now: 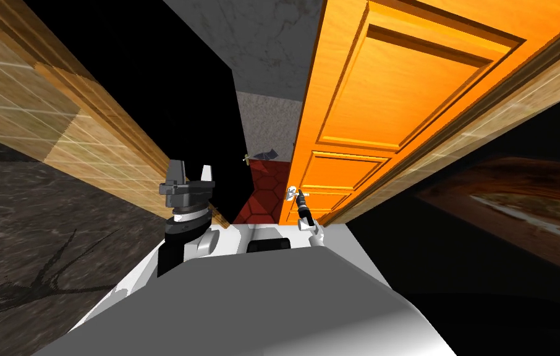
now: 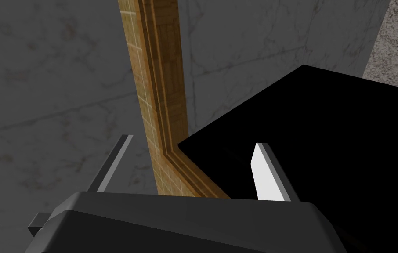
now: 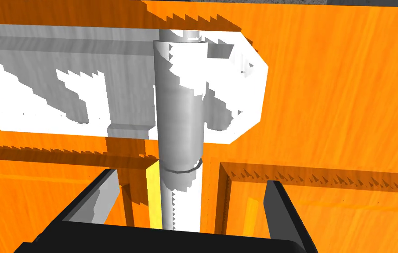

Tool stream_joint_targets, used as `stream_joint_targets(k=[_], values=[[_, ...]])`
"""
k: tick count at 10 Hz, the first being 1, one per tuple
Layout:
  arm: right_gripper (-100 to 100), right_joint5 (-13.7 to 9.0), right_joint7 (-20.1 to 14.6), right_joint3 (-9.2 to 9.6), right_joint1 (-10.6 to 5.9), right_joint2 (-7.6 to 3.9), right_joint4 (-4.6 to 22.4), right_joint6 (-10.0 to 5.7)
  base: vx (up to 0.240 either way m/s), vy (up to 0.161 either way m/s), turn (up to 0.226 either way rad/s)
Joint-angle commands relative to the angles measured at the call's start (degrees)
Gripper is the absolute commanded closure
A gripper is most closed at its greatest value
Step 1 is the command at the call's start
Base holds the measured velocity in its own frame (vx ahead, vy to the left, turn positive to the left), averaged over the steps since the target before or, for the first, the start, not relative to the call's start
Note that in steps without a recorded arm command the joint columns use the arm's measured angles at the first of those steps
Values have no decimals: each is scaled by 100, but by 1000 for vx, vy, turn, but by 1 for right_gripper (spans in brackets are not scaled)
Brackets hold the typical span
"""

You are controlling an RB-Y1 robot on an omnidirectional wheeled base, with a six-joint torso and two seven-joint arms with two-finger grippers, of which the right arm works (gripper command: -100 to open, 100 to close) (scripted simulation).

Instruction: Push the door open

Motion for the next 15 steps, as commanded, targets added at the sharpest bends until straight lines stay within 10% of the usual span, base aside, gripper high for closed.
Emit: stream_joint_targets(k=[1,2,15], values=[[-100,0,0,0,0,0,0,0,88,-18,8],[100,0,0,0,0,0,0,0,-11,3,-4],[100,-45,84,-435,-105,-38,91,11,97,26,-26]])
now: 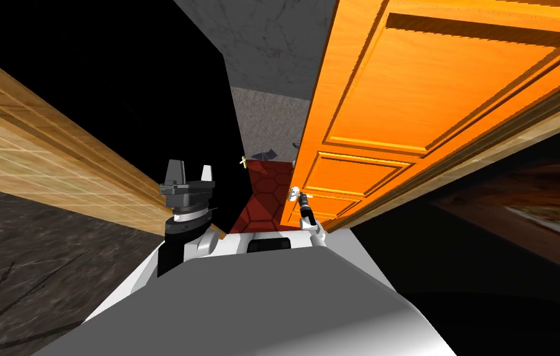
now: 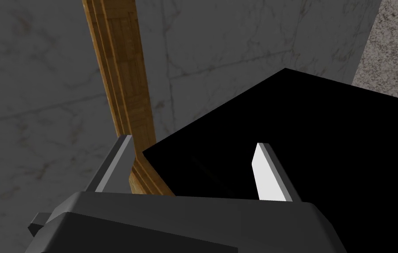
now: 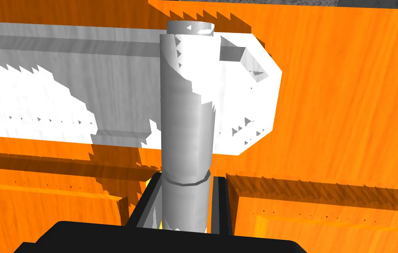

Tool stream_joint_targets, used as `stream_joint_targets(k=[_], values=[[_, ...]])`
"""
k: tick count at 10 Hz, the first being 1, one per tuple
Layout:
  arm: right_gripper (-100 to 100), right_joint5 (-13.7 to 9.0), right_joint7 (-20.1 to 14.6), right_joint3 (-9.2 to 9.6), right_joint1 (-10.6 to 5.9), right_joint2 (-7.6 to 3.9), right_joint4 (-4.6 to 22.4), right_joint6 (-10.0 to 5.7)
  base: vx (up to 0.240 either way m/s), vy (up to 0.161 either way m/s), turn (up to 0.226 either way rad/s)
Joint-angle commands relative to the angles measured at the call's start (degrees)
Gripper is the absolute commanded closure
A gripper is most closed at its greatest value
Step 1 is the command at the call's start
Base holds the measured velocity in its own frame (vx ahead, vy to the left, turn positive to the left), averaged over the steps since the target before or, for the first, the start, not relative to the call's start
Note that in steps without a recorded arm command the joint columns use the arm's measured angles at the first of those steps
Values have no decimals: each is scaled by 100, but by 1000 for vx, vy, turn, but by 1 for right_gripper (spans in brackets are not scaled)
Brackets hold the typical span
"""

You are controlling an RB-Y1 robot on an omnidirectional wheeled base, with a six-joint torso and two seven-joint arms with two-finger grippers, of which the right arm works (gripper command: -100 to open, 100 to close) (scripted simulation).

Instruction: Push the door open

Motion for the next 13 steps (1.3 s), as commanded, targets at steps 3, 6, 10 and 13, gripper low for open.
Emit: stream_joint_targets(k=[3,6,10,13], values=[[100,-32,58,-324,-64,-46,39,-18,200,75,-72],[100,-56,102,-553,-105,-37,94,-12,142,71,-63],[100,-86,157,-834,-154,-13,162,-4,144,70,-73],[100,-105,192,-1014,-186,10,206,1,137,61,-67]])
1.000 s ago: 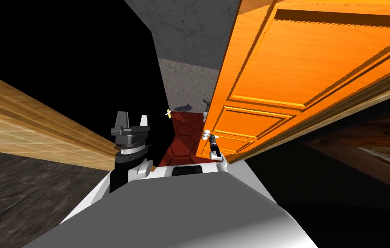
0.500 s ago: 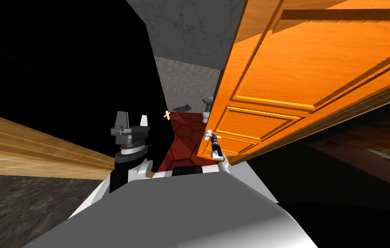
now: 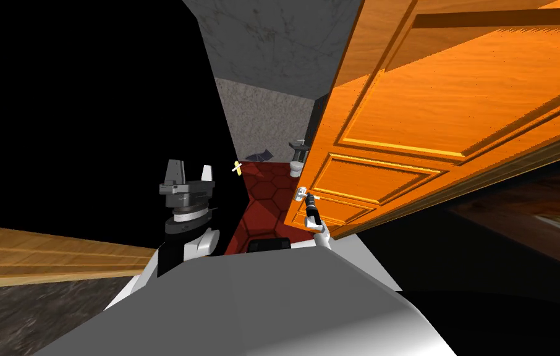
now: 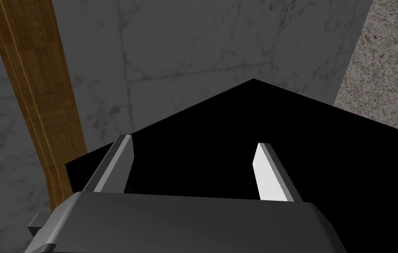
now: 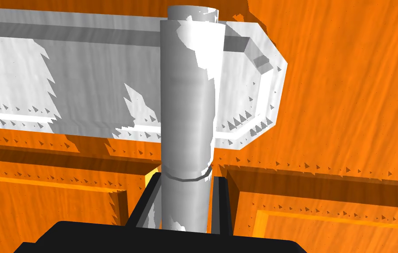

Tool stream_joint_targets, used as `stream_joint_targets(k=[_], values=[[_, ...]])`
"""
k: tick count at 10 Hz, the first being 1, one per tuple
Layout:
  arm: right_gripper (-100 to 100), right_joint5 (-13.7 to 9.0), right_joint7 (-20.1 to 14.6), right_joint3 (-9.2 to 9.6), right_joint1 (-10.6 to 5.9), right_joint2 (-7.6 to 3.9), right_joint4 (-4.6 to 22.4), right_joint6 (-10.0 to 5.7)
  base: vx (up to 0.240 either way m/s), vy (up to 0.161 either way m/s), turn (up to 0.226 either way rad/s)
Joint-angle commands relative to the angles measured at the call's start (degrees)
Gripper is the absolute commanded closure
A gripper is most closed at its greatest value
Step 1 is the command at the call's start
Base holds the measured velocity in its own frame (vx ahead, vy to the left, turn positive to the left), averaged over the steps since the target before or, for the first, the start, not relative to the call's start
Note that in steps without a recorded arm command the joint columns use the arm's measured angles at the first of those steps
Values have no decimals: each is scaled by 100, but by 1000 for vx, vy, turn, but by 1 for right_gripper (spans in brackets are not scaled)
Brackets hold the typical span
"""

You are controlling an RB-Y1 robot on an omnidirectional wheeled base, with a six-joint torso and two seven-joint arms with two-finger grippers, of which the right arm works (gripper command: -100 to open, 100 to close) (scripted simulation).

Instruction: Push the door open

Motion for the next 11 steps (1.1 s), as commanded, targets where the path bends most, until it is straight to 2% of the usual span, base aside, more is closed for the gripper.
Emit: stream_joint_targets(k=[1,5,9,10,11], values=[[100,-16,30,-196,-13,-22,-44,22,149,62,-54],[100,-43,82,-460,-60,32,20,29,153,81,-84],[100,-66,124,-678,-98,95,72,35,208,72,-66],[100,-68,109,-646,-96,84,133,27,91,15,-27],[100,-84,120,-743,-105,35,124,20,120,0,-40]])
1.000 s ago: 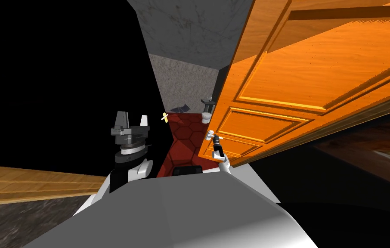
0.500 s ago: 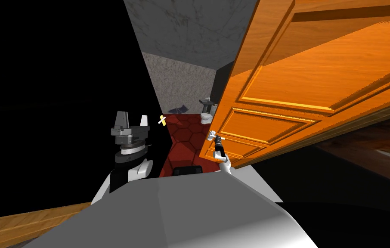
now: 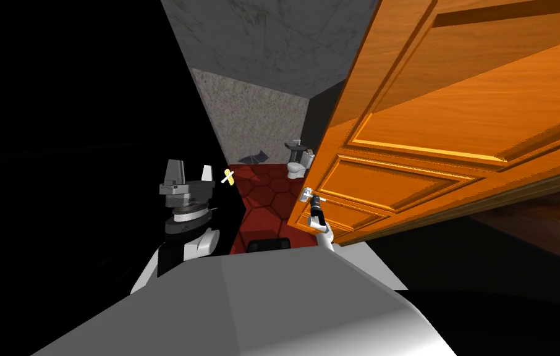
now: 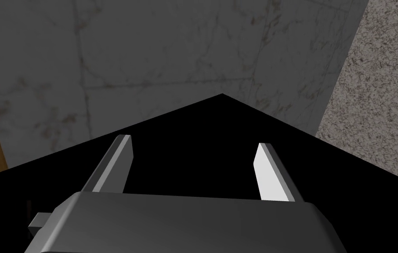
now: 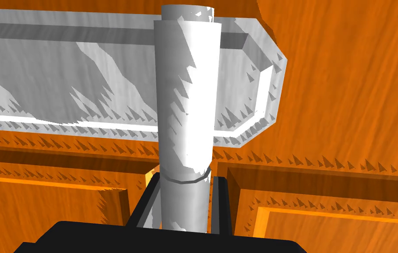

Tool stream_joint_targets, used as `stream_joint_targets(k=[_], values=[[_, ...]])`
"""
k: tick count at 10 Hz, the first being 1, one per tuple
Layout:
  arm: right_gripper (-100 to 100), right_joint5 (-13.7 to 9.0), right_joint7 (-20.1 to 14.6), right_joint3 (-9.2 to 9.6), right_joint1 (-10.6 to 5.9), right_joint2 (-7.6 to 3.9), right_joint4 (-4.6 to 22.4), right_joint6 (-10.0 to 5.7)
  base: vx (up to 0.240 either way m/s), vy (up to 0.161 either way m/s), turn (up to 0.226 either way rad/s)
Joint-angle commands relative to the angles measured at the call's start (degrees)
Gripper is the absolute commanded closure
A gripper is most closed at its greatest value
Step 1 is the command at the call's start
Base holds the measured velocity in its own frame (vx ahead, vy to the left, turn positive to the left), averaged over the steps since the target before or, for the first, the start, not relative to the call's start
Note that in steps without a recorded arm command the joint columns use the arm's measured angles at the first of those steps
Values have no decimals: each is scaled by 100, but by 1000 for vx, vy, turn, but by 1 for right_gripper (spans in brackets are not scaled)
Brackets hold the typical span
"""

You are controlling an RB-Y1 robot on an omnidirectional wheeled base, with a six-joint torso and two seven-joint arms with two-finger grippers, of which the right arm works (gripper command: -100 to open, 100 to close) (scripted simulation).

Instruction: Push the door open

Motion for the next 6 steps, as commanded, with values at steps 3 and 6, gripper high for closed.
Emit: stream_joint_targets(k=[3,6], values=[[100,-31,28,-193,7,-87,-4,2,176,13,-43],[100,-58,53,-362,14,-133,1,2,187,17,-52]])
